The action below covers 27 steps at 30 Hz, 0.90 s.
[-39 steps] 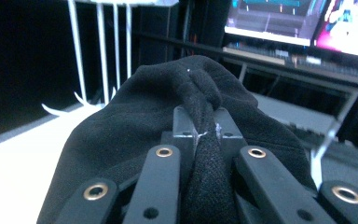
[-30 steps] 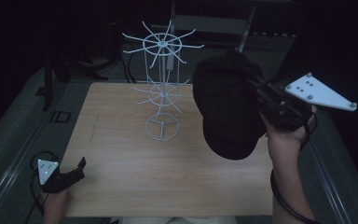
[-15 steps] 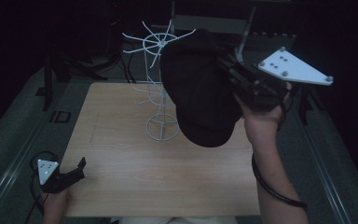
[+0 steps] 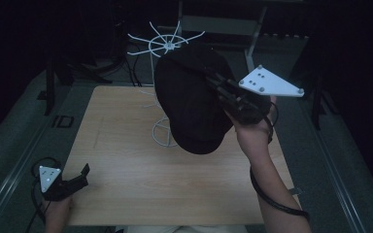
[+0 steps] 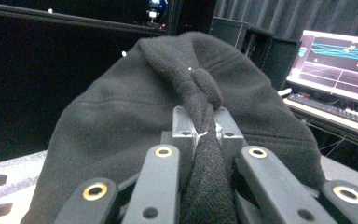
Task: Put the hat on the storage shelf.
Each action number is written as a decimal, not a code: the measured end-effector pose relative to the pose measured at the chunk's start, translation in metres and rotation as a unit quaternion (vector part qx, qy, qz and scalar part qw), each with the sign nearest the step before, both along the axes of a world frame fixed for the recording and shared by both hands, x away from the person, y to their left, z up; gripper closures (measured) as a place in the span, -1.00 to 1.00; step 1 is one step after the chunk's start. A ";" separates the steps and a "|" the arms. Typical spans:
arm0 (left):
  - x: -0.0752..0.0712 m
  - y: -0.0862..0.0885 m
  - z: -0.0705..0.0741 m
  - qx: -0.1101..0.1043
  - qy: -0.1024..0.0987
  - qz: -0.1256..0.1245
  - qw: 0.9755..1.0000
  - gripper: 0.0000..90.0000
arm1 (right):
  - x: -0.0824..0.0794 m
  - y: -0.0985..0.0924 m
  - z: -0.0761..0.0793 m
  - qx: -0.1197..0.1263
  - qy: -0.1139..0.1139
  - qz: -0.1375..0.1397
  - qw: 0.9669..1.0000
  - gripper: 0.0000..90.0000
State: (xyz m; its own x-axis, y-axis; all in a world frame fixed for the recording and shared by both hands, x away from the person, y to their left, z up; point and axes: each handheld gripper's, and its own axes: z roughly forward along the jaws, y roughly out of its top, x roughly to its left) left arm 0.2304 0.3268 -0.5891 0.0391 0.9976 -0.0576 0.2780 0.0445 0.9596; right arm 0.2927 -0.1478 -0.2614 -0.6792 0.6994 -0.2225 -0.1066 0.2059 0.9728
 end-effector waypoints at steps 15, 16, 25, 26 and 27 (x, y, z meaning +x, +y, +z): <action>0.000 0.000 0.000 0.000 0.001 0.000 1.000 -0.97 | 0.011 0.007 -0.051 -0.009 0.042 0.006 0.999 0.79; 0.000 0.000 0.000 0.000 0.001 0.000 1.000 -0.97 | 0.012 0.007 -0.052 -0.009 0.045 0.005 0.999 0.78; 0.000 0.000 0.000 0.000 0.002 -0.001 1.000 -0.97 | 0.015 0.006 -0.067 0.006 0.051 0.007 0.999 0.42; 0.000 0.000 0.000 0.000 0.002 -0.001 1.000 -0.97 | 0.015 0.005 -0.066 0.010 0.049 0.009 0.999 0.31; 0.000 0.000 0.000 0.000 0.002 -0.001 1.000 -0.97 | 0.014 0.005 -0.066 0.014 0.047 0.010 0.999 0.23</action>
